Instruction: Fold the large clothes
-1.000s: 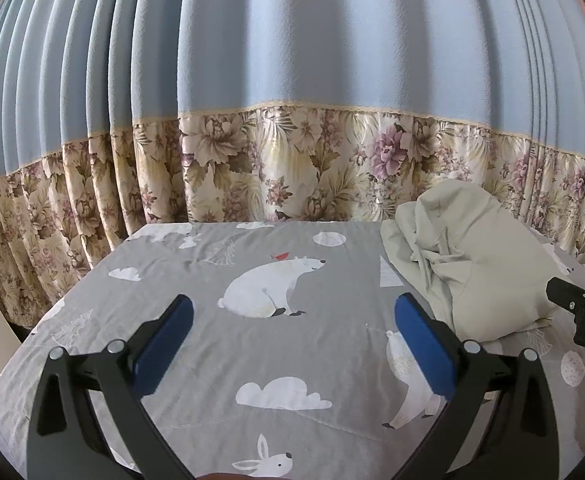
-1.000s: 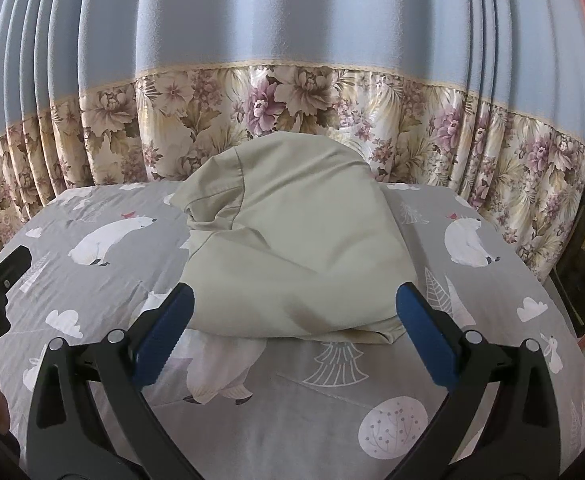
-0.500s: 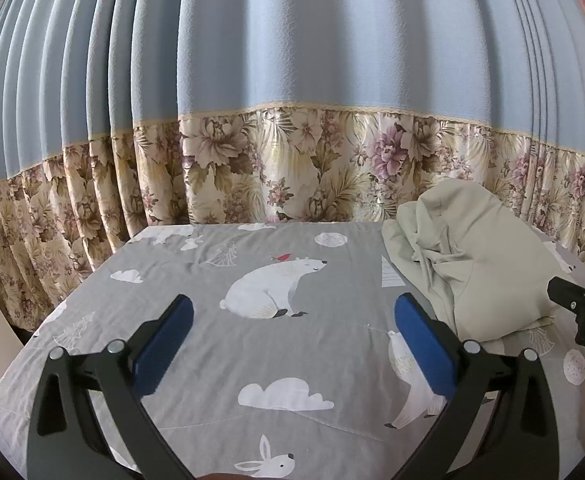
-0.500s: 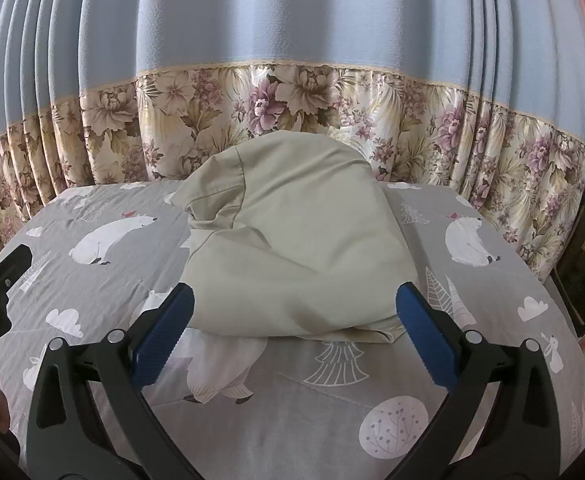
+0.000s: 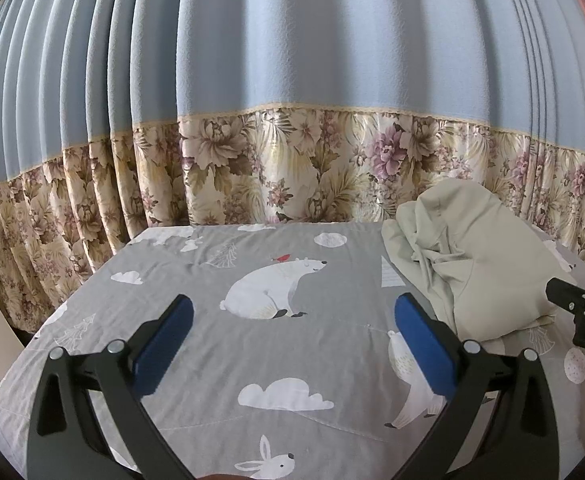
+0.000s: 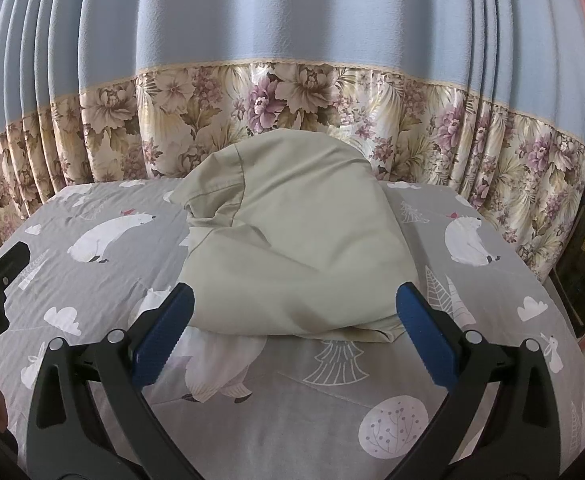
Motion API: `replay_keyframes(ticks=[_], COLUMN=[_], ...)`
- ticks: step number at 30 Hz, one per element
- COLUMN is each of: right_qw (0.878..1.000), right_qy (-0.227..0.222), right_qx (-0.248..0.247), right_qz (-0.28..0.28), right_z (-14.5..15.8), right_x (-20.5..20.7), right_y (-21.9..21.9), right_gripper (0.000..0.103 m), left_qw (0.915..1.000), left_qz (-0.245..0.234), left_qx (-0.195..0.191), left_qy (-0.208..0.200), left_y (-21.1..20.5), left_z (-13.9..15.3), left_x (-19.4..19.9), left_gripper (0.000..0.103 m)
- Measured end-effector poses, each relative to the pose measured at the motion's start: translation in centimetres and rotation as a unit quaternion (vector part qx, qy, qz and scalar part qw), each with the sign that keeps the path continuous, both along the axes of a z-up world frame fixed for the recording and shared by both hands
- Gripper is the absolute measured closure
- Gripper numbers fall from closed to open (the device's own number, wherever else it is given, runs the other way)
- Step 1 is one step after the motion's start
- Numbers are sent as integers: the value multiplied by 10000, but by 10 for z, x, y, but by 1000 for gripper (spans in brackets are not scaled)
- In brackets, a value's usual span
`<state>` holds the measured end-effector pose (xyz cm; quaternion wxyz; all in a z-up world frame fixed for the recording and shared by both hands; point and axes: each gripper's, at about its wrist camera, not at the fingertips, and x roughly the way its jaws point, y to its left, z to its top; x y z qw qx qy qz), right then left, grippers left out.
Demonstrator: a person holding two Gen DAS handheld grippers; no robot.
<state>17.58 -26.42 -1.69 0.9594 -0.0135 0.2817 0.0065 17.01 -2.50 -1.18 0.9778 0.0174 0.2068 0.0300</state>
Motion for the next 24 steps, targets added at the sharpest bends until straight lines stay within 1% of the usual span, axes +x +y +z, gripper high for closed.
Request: replay_keyframes(ticks=[7, 11, 17, 24], right_qw=[10000, 10000, 10000, 10000], right_qy=[-15, -14, -15, -14], right_qx=[13, -2, -3, -5], right_qz=[-11, -8, -10, -11], right_z=[0, 0, 0, 0], right_x=[-1, -1, -1, -1], right_y=[-1, 0, -1, 0], right_gripper=[3, 3, 3, 3], left_qw=[9999, 10000, 10000, 10000], left_qz=[-93, -58, -34, -46], left_qx=[-35, 60, -8, -1], left_qy=[18, -25, -7, -7], left_y=[1, 0, 4, 5], left_z=[-1, -1, -1, -1], left_x=[-1, -2, -1, -2], left_gripper=[2, 2, 2, 2])
